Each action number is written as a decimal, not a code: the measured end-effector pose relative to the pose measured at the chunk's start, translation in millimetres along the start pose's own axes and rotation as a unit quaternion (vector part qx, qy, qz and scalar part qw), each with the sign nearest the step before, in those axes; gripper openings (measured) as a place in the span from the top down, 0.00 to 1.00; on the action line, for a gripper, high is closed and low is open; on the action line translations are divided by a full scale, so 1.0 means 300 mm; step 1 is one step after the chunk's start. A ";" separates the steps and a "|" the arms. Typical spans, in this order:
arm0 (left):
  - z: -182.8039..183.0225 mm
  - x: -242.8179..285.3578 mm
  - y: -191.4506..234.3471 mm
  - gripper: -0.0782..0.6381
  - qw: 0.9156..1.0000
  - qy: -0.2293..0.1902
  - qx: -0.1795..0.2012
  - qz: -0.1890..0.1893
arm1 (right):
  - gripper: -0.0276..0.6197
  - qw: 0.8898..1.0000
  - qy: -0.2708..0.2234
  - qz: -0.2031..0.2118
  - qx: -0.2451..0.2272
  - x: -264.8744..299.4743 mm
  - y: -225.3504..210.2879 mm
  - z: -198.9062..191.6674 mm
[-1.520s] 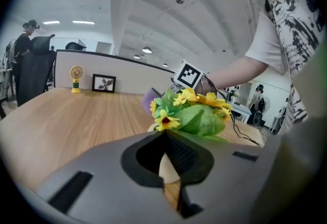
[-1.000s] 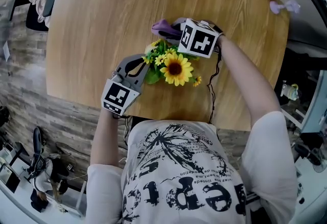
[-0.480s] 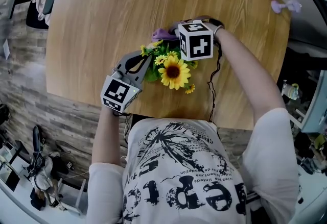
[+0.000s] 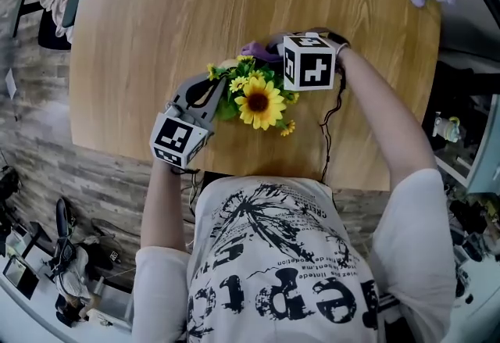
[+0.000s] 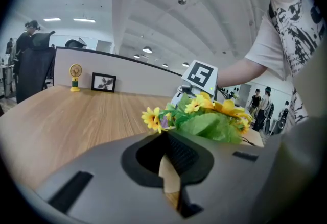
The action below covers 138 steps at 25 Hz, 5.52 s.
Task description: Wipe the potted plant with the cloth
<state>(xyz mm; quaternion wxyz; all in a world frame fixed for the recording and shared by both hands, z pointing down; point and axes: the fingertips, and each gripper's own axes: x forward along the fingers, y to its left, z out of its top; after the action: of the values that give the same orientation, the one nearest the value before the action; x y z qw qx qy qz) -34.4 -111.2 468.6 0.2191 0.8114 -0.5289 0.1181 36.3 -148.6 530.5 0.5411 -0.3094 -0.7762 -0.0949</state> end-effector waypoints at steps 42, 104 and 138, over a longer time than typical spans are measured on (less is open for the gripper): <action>0.100 -0.251 0.004 0.89 0.991 -0.043 0.061 0.111 | 0.85 0.854 -0.260 -0.373 0.253 -0.559 0.032 0.226; -0.042 -0.369 0.089 0.89 0.976 -0.010 0.135 -0.168 | 0.82 0.635 -0.230 -0.288 0.678 0.264 0.224 0.394; 0.440 -0.492 -0.275 0.89 0.977 -0.145 0.150 -0.050 | 0.84 0.738 -0.326 -0.444 0.389 -0.512 0.424 0.364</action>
<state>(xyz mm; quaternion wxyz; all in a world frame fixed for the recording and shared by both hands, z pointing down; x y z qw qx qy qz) -25.7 -27.2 271.5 0.0216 0.8688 -0.4902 0.0664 59.4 -53.6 325.4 0.2247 0.2962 -0.9237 0.0925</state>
